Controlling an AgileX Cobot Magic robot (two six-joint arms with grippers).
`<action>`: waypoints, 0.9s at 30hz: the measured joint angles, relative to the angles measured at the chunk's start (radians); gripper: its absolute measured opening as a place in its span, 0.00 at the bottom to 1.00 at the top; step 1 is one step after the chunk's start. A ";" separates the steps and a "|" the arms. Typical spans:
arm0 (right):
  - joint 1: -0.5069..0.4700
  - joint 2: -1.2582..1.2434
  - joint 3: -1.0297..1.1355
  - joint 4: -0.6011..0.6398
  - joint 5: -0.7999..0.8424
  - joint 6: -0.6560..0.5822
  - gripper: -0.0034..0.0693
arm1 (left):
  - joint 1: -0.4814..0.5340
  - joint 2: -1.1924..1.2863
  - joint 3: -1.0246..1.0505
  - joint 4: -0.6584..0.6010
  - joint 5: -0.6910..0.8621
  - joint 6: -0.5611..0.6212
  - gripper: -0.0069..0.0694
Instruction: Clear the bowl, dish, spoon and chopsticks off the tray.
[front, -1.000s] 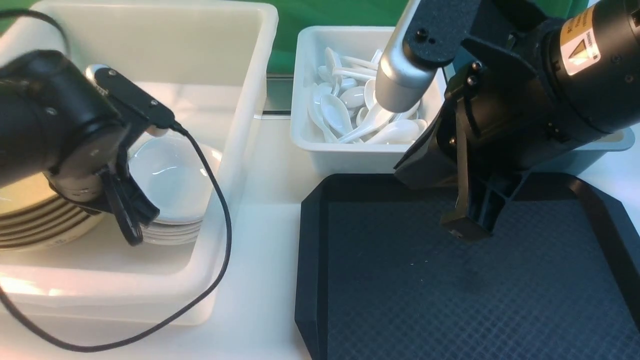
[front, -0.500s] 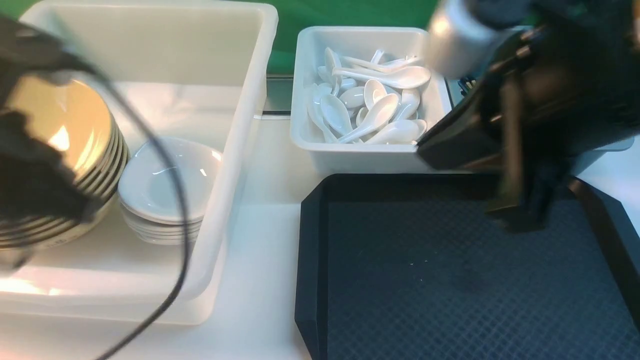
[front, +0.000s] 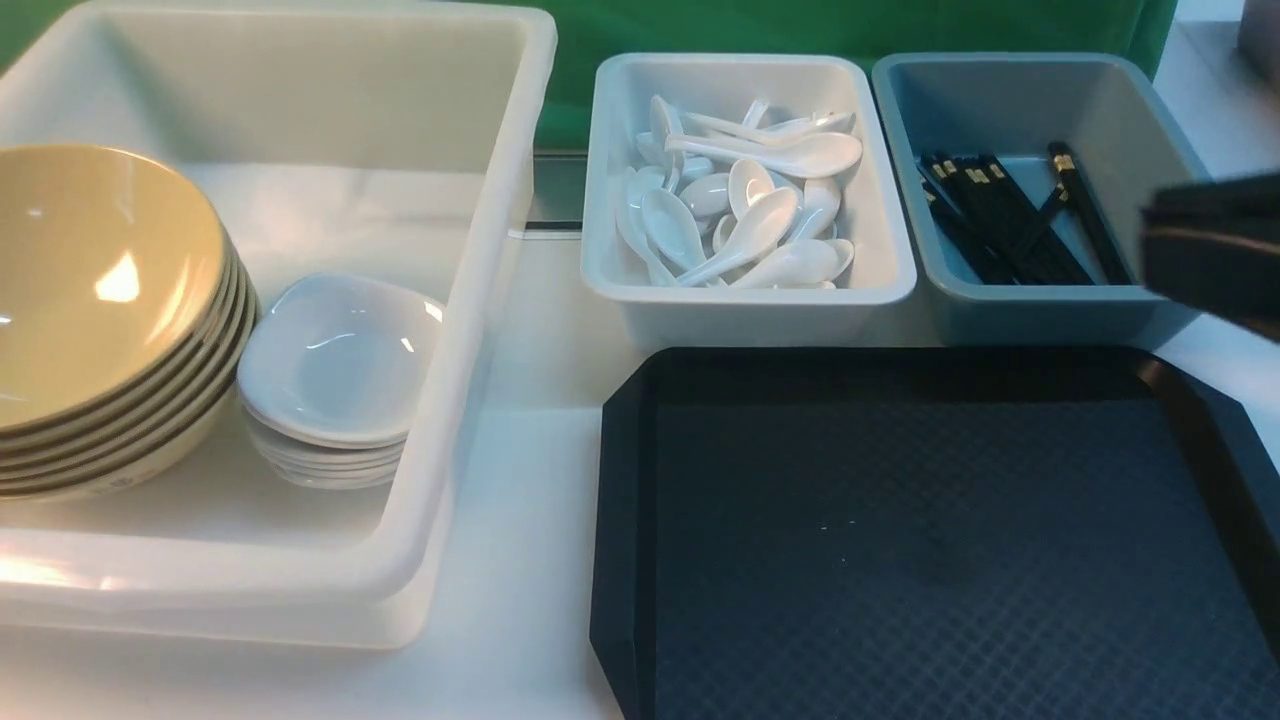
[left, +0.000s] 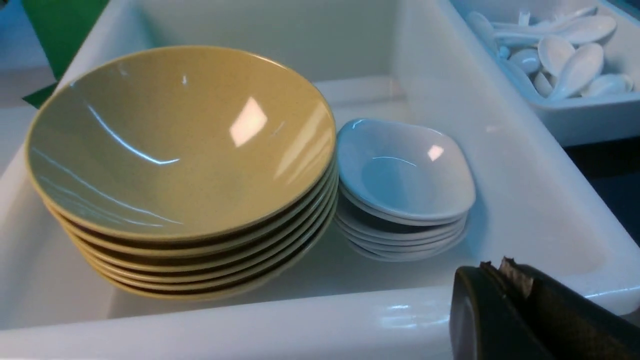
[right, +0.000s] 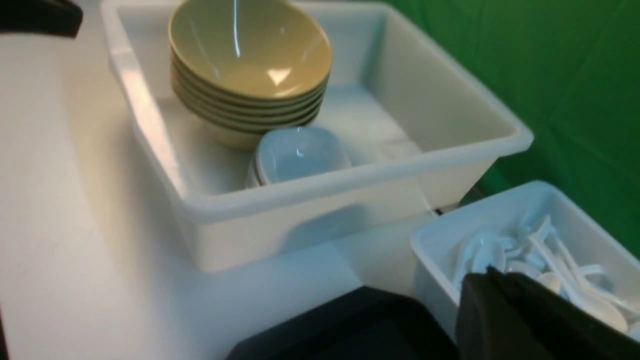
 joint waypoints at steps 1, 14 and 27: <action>0.000 -0.043 0.036 0.019 -0.037 0.000 0.11 | 0.000 -0.008 0.006 0.005 -0.002 -0.001 0.08; 0.000 -0.214 0.221 0.060 -0.239 0.000 0.11 | 0.000 -0.022 0.014 0.007 -0.019 -0.002 0.08; -0.001 -0.215 0.233 0.017 -0.221 -0.002 0.11 | 0.000 -0.022 0.014 0.007 -0.019 -0.002 0.08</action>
